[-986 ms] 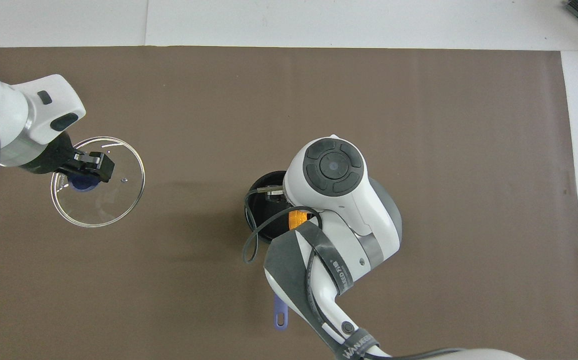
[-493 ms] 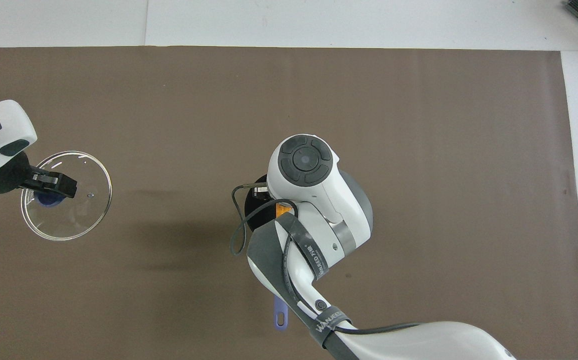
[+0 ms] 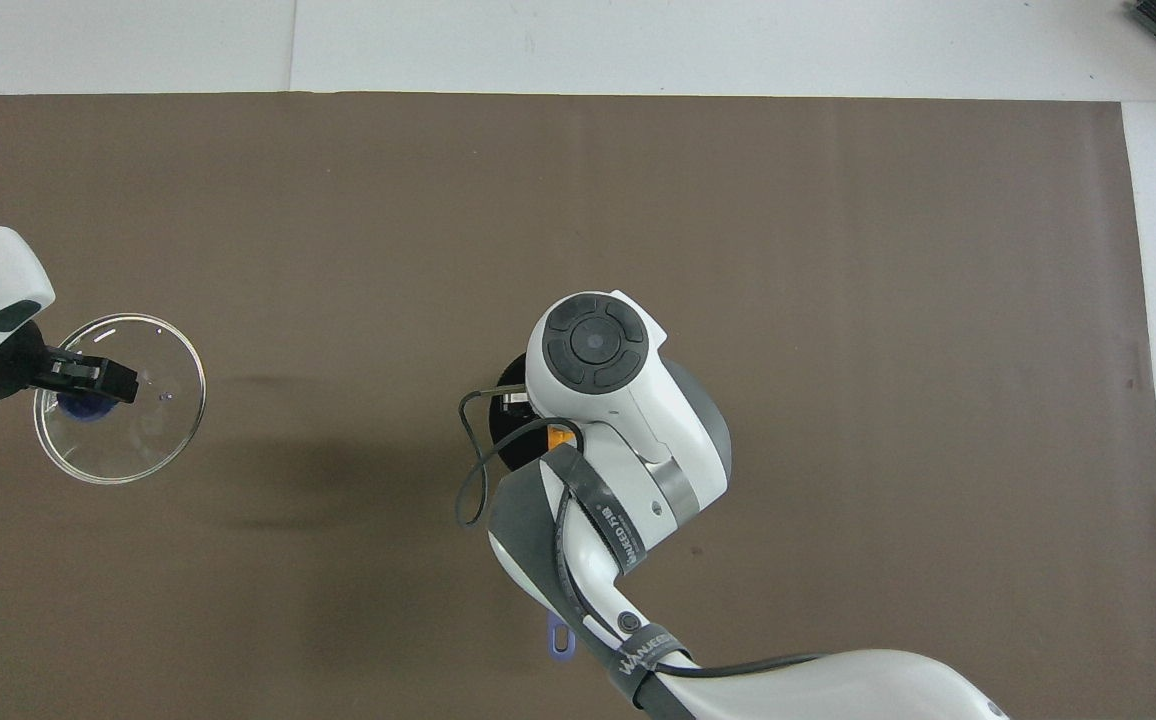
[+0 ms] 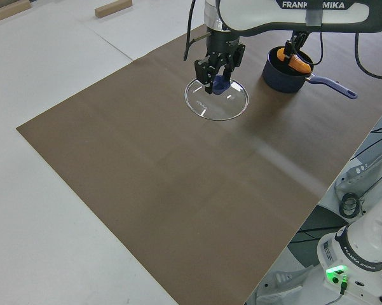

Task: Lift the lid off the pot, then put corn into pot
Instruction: 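Lower the right gripper's corn into the pot while the left gripper lowers the lid, then release the corn and withdraw the right gripper from the pot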

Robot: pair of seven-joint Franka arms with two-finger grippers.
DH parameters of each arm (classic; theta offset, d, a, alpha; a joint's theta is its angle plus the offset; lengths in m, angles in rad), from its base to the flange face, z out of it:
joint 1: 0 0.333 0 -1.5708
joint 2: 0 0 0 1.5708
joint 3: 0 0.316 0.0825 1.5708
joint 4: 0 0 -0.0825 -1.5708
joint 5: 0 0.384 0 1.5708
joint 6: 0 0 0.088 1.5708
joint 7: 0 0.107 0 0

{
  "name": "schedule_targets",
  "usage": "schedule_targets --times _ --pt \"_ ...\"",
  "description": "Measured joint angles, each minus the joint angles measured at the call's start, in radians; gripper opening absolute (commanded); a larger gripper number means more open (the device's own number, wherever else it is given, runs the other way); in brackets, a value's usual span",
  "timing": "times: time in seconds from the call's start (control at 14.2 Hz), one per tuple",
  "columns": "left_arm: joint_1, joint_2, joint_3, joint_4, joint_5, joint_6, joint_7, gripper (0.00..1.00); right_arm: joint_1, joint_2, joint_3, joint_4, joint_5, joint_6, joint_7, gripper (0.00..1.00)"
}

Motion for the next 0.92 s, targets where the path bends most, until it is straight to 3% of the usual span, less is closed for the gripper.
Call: schedule_targets --times 0.07,0.42,0.56,0.63,0.7,0.92 --pt "0.009 0.012 0.000 -0.017 0.000 0.029 0.000 0.00 -0.001 0.000 0.000 -0.002 0.000 0.001 0.000 0.49" --pt "0.055 0.094 0.000 -0.131 0.000 0.241 0.001 0.00 -0.004 0.000 -0.001 -0.013 0.020 0.006 0.000 0.55" --pt "0.071 0.122 0.001 -0.162 0.000 0.298 0.003 0.00 -0.004 0.000 -0.001 -0.013 0.026 0.006 0.000 0.76" --pt "0.079 0.136 0.000 -0.167 0.000 0.315 0.003 0.00 -0.004 0.000 -0.001 -0.013 0.027 0.006 0.000 0.95" --pt "0.087 0.149 0.000 -0.168 0.000 0.330 0.007 0.00 -0.003 -0.001 -0.001 -0.013 0.027 0.006 0.000 1.00" --pt "0.131 0.171 0.001 -0.169 0.000 0.355 0.057 0.00 -0.008 -0.027 -0.010 -0.009 0.025 0.005 0.000 1.00"
